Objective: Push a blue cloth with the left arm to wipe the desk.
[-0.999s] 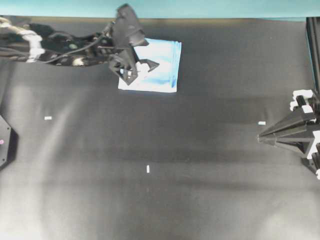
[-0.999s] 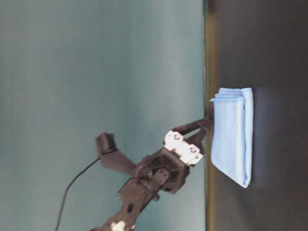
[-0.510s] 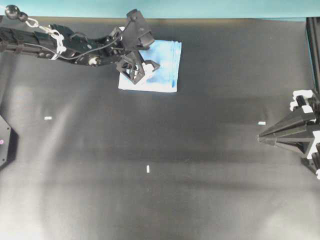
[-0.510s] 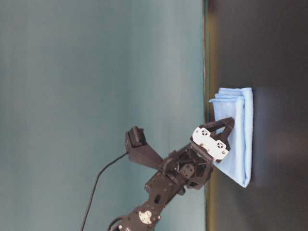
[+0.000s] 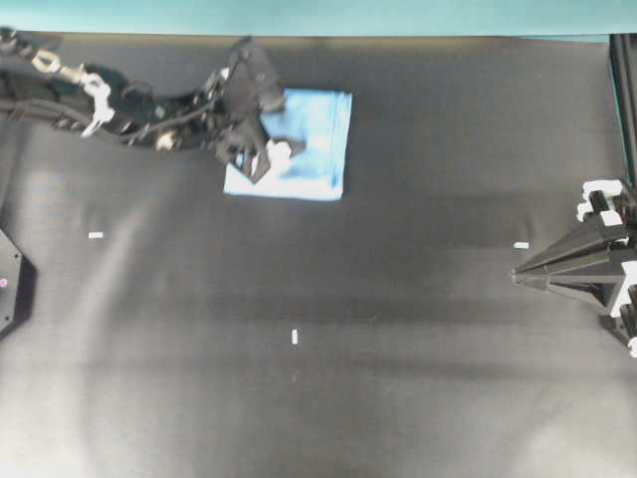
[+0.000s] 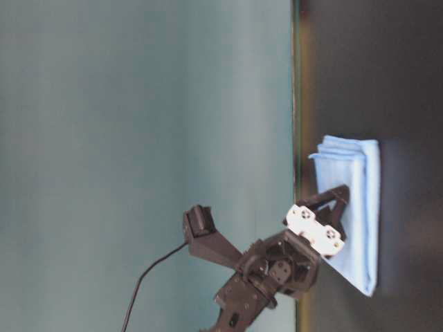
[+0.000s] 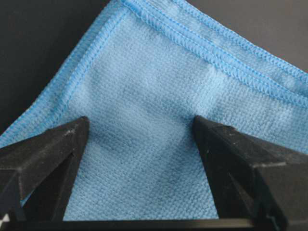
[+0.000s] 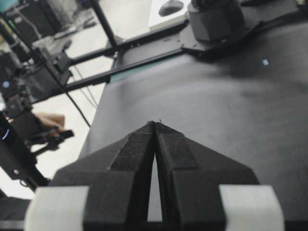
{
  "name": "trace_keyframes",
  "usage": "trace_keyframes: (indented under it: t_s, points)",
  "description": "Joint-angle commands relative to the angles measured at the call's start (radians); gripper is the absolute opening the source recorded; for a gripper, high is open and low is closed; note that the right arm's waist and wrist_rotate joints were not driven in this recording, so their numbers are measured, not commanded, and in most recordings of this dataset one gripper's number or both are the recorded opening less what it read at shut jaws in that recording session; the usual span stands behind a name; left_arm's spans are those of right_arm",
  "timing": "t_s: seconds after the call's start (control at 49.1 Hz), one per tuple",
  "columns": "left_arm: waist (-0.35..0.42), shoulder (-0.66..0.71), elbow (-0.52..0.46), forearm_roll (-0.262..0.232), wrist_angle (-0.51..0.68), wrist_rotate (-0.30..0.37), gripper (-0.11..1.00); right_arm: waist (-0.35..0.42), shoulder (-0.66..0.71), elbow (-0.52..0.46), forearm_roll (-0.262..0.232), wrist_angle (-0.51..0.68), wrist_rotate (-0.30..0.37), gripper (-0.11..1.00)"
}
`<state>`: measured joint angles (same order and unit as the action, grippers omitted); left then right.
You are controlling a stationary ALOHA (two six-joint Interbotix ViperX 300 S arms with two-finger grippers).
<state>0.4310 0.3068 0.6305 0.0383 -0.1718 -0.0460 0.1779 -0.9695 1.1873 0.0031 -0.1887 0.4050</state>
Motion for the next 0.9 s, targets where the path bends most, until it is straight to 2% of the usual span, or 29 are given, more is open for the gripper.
trace_keyframes:
  t_s: [0.0,0.285,0.876]
  points:
    - [-0.066,-0.021,0.046,0.005,-0.005,-0.005,0.85,0.0,0.005,-0.006,0.0,-0.003,0.0,0.0]
    - [-0.23,-0.091,0.178,0.005,-0.005,-0.006,0.85,0.0,0.005,-0.005,0.0,-0.029,-0.002,0.0]
    - [-0.609,-0.219,0.333,0.005,0.002,-0.006,0.85,0.0,0.003,-0.005,0.0,-0.031,-0.002,0.0]
